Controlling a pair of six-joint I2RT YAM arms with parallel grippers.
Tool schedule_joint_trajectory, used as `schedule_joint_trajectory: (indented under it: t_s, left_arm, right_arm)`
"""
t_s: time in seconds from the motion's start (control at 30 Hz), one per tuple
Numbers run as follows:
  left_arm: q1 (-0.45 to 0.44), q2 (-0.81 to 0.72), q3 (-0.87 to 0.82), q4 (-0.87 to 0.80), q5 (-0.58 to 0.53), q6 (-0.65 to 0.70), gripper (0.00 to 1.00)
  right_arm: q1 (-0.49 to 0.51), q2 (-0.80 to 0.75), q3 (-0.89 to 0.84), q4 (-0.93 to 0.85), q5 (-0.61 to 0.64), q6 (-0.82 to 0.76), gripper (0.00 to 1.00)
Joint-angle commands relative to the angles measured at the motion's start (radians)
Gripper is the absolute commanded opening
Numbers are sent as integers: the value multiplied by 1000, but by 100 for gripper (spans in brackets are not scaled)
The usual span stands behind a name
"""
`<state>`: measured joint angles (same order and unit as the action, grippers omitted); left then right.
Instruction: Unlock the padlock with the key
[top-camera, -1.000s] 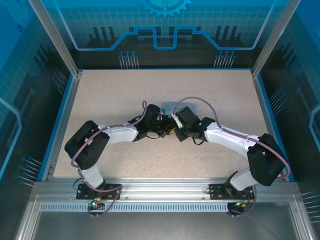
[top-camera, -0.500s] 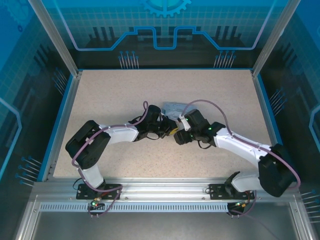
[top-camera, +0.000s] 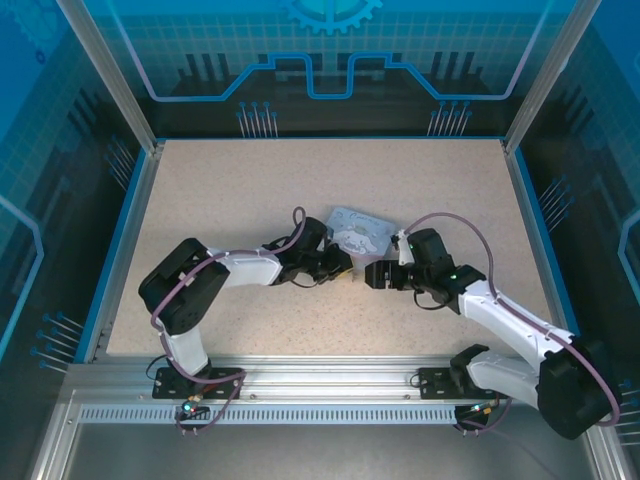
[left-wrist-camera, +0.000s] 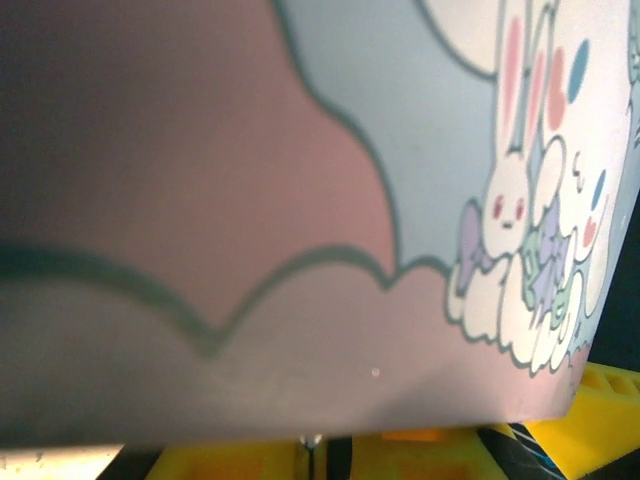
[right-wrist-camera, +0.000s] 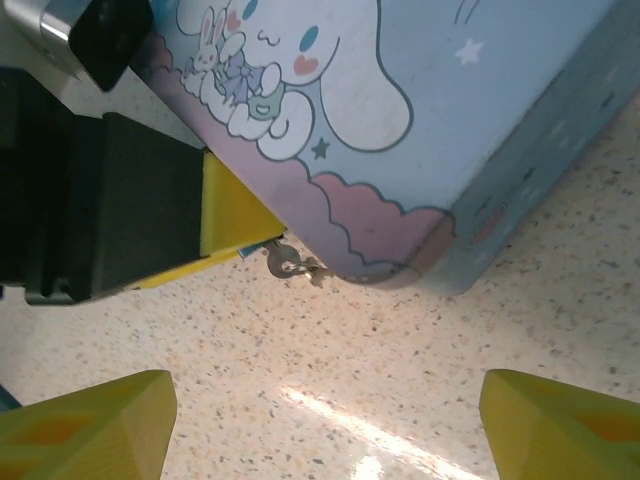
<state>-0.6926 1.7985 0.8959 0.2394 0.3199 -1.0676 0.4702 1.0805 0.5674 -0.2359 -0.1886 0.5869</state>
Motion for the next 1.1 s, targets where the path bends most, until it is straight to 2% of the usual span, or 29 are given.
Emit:
schedule_joint_trajectory:
  t_s: [0.0,0.17,0.23,0.33,0.5,0.73,1.07]
  left_arm:
    - [-12,16,-7,-55,6,36,16]
    - [-16,-5,-25,-64,-12,49,31]
    - [-15,-21,-38,-65,-19,52,43]
    - [-16,-49,-61,-65,-31,60,56]
    - [-16,-115,-112,-53,-47,53,70]
    - [-2,-242,-168,-82,-85,49,82]
    - [49,-348,-171,-148,-115,100,88]
  right_arm:
    - [-10,-5,-37,93,-58,124,81]
    - [-10,22,-65,150,-62,185,82]
    - [-9,38,-66,164,-66,204,82]
    - [-7,60,-66,183,-78,224,83]
    - [4,65,-68,210,-85,258,84]
    - [32,111,-63,251,-91,307,84]
    - [20,186,3,243,-49,293,84]
